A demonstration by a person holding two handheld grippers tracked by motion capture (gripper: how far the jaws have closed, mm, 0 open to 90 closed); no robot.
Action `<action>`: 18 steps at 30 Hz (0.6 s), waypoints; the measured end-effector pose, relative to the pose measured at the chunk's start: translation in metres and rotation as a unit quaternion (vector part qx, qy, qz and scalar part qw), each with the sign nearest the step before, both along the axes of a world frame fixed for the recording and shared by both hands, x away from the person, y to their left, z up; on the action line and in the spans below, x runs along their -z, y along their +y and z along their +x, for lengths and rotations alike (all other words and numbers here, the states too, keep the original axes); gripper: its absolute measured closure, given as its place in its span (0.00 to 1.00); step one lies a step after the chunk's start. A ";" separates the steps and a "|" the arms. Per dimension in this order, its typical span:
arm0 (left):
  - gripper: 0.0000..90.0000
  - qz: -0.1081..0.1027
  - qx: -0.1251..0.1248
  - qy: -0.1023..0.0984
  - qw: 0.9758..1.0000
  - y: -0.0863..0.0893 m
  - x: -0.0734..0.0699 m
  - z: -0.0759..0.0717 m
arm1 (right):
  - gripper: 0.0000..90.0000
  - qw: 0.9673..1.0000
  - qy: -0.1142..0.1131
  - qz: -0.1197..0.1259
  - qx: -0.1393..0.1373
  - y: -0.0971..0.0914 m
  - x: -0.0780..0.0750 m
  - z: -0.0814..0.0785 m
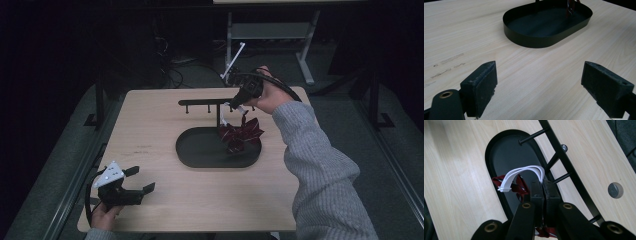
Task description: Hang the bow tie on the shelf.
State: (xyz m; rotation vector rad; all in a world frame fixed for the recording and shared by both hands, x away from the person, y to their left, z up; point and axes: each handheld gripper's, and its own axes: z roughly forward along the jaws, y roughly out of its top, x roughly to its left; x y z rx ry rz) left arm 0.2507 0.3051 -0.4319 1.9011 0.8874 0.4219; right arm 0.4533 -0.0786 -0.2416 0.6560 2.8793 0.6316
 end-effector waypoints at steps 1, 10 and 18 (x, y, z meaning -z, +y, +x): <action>0.15 0.003 0.002 0.000 1.000 0.001 0.000 0.000 | 0.97 1.000 0.003 -0.001 0.004 0.000 0.000 0.001; 0.15 0.003 0.002 0.000 1.000 0.001 0.000 0.000 | 0.97 1.000 0.012 -0.008 0.021 -0.003 0.007 0.014; 0.15 0.003 0.001 -0.001 1.000 0.001 -0.001 0.000 | 0.97 0.999 0.015 -0.013 0.034 -0.006 0.011 0.019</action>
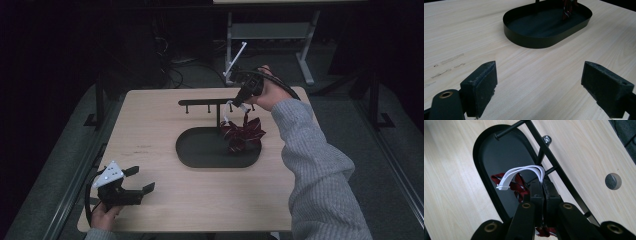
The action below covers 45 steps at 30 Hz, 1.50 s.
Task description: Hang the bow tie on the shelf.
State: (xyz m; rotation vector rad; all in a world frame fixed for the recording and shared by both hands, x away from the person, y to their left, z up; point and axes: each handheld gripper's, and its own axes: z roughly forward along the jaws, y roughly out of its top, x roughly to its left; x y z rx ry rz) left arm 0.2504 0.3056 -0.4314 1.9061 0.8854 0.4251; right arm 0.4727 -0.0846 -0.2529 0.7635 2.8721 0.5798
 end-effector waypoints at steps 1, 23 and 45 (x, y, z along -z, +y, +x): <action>0.15 0.000 0.001 0.000 1.000 0.000 0.000 0.000 | 0.97 1.000 0.002 -0.004 0.003 0.000 0.001 0.000; 0.15 0.001 0.000 -0.003 1.000 0.001 -0.001 -0.001 | 0.92 1.000 0.013 -0.013 0.022 -0.005 0.015 0.006; 0.15 0.001 0.001 -0.004 1.000 -0.001 -0.001 -0.001 | 0.83 1.000 0.017 -0.005 0.004 -0.017 0.008 -0.011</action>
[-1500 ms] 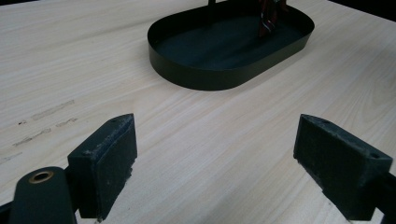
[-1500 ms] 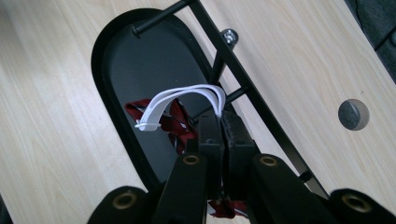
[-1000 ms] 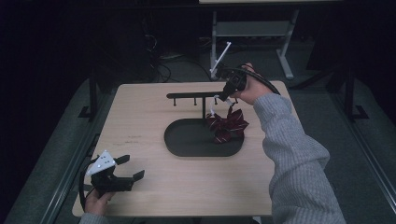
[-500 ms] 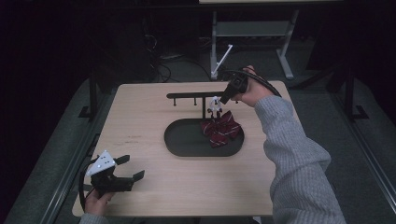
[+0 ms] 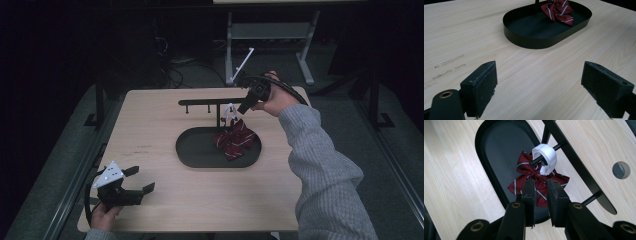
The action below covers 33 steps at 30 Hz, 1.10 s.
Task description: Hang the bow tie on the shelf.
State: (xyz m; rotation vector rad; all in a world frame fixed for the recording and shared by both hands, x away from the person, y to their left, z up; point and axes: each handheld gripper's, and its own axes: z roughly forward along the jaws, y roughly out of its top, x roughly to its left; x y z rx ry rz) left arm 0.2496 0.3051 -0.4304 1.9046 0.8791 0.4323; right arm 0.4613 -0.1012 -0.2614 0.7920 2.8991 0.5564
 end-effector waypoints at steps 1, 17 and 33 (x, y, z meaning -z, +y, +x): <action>0.15 0.000 0.000 0.001 1.000 0.000 0.000 0.000 | 0.83 1.000 0.000 0.003 0.000 0.000 0.000 -0.001; 0.15 0.003 0.000 0.001 1.000 0.000 0.000 0.000 | 0.76 1.000 0.009 0.026 -0.001 -0.019 0.008 -0.015; 0.15 0.006 0.004 0.002 1.000 -0.001 0.000 -0.001 | 0.72 0.999 0.012 0.035 -0.006 -0.028 0.017 -0.026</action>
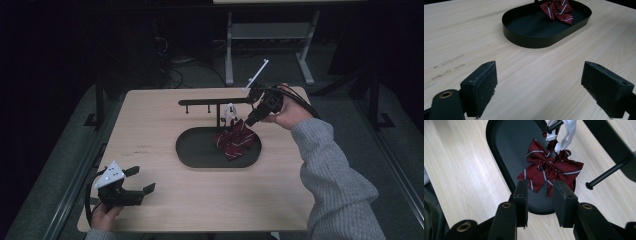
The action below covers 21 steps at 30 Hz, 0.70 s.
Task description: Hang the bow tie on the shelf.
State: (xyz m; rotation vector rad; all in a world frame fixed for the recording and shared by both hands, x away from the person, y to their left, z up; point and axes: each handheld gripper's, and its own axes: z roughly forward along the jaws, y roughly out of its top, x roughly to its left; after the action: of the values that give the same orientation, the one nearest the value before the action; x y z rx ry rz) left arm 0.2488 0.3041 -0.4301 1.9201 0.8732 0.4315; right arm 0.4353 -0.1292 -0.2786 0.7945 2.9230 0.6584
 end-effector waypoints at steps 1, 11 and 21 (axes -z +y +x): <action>0.15 0.000 0.000 0.000 1.000 0.000 0.000 0.000 | 0.72 1.000 0.001 0.000 0.000 0.000 0.001 -0.001; 0.15 0.002 0.000 0.001 1.000 0.000 0.000 0.000 | 0.70 1.000 0.003 0.001 -0.001 -0.003 0.004 -0.006; 0.15 0.003 0.001 0.001 1.000 -0.001 0.000 0.000 | 0.64 1.000 0.001 0.008 -0.002 -0.010 0.011 -0.016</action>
State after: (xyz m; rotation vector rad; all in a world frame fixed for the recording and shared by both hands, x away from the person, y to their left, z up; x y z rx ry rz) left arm 0.2489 0.3032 -0.4303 1.9260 0.8719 0.4321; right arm 0.4189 -0.1389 -0.2895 0.7919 2.9249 0.6834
